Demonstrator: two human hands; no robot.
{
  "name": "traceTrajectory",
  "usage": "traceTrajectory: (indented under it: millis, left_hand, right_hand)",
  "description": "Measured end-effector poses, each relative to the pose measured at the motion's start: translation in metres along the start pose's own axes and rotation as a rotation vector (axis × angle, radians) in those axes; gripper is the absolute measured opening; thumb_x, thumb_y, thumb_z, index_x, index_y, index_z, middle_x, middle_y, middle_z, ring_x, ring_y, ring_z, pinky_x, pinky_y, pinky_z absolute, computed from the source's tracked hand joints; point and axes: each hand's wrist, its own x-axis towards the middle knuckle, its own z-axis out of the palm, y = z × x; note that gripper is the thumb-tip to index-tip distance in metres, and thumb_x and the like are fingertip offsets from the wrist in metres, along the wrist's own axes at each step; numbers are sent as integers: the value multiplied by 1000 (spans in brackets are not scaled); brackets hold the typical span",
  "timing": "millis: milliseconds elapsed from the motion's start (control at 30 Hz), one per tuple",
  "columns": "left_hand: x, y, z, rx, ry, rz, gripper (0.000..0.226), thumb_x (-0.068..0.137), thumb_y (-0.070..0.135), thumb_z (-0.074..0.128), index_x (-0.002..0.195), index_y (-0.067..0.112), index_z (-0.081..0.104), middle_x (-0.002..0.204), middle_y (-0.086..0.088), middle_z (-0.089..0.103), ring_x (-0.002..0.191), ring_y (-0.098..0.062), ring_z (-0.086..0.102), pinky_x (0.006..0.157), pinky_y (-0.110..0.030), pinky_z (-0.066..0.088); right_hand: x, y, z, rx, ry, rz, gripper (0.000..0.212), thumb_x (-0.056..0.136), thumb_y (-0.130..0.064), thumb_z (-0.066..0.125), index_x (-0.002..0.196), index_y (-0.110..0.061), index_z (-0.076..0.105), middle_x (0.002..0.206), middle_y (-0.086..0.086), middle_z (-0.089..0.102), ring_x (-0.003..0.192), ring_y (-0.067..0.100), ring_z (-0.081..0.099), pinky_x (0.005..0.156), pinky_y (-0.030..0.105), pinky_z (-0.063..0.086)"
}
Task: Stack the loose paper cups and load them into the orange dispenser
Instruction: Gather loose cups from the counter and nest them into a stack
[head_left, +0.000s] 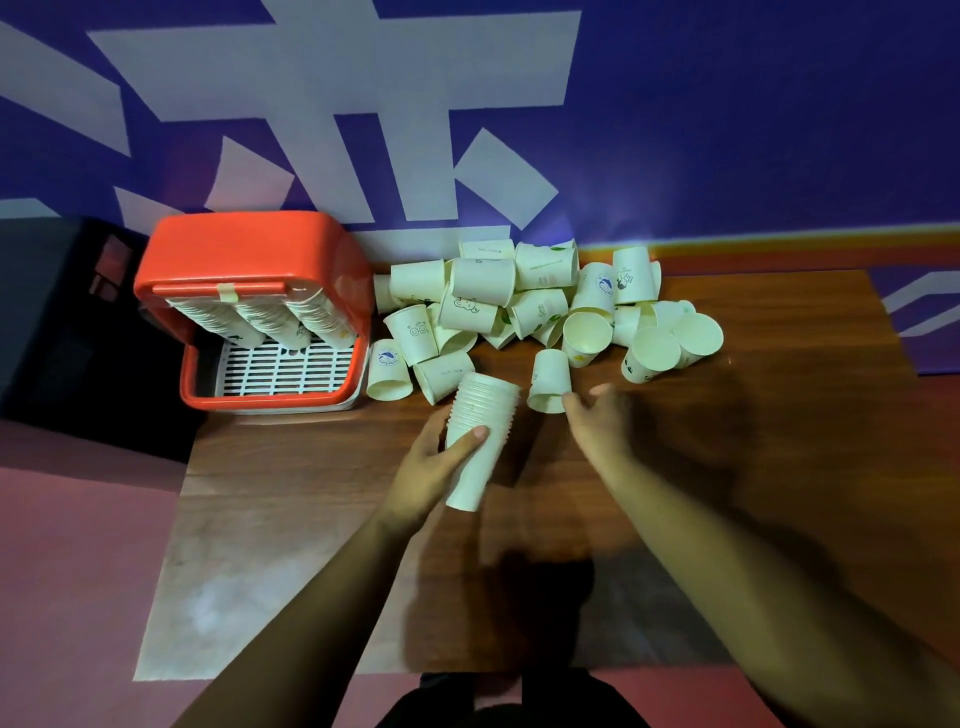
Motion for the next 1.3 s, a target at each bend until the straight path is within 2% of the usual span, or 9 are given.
traceTrajectory:
  millis: [200,300,433,600,700,800,1033,1200,1300]
  left_hand:
    - [11,-6,-6,44,80,-29,58,77,49,81,127,33,59,117,8,69,107,-16,68,85,-38,59]
    - [14,-6,-10,76,94,-21,56,79,45,80,128,32,58,117,9,69,107,-13,67,78,-25,55]
    - [22,-9,-16,121,106,-25,60,79,44,81,131,31,56,118,11,68,109,-11,66,87,-30,57]
    - [33,-8,-22,251,79,25,67,76,27,87,134,22,53,122,6,64,111,-1,61,87,-17,51]
    - [38,0,-23,326,23,109,64,75,0,84,127,15,51,118,5,59,103,13,58,81,-9,47]
    - [46,4,-25,418,-51,176,69,70,7,89,127,25,54,123,3,59,114,3,57,87,-10,46]
    - [54,19,7,512,-211,261,76,66,14,92,128,40,56,124,20,59,121,-6,54,95,-20,48]
    - [57,24,30,338,-145,222,68,70,11,90,128,27,58,120,9,65,115,-7,60,92,-19,50]
    - [58,26,37,290,-123,197,63,73,6,87,125,28,58,114,19,66,109,1,61,86,-14,49]
  right_hand:
    - [48,-16,32,-86,-79,102,82,85,-59,60,134,3,41,133,20,48,121,35,50,92,39,45]
    - [56,-16,41,-90,-146,169,71,88,-52,61,132,1,44,130,20,54,113,36,58,79,35,46]
    - [55,-1,41,-49,-210,123,64,86,-43,68,128,0,47,125,19,59,107,35,61,71,30,42]
    - [36,6,15,342,-402,167,59,75,-37,76,120,-14,47,117,10,59,98,23,64,84,38,56]
    - [23,0,-19,491,-492,18,51,75,-31,79,119,-26,54,118,4,59,101,19,66,89,40,57]
    - [20,-9,-51,315,-510,-196,53,69,-42,81,117,-39,58,115,-7,61,101,8,63,89,33,55]
    - [18,-20,-60,94,-626,-377,85,65,-50,83,139,-30,46,134,-10,56,117,5,57,101,33,49]
    - [34,0,-53,114,-212,-404,58,82,-59,61,125,-21,58,121,-3,64,110,9,60,96,35,49]
    - [65,18,-70,-33,143,-333,42,87,-35,67,118,-6,61,103,15,66,100,30,62,84,35,47]
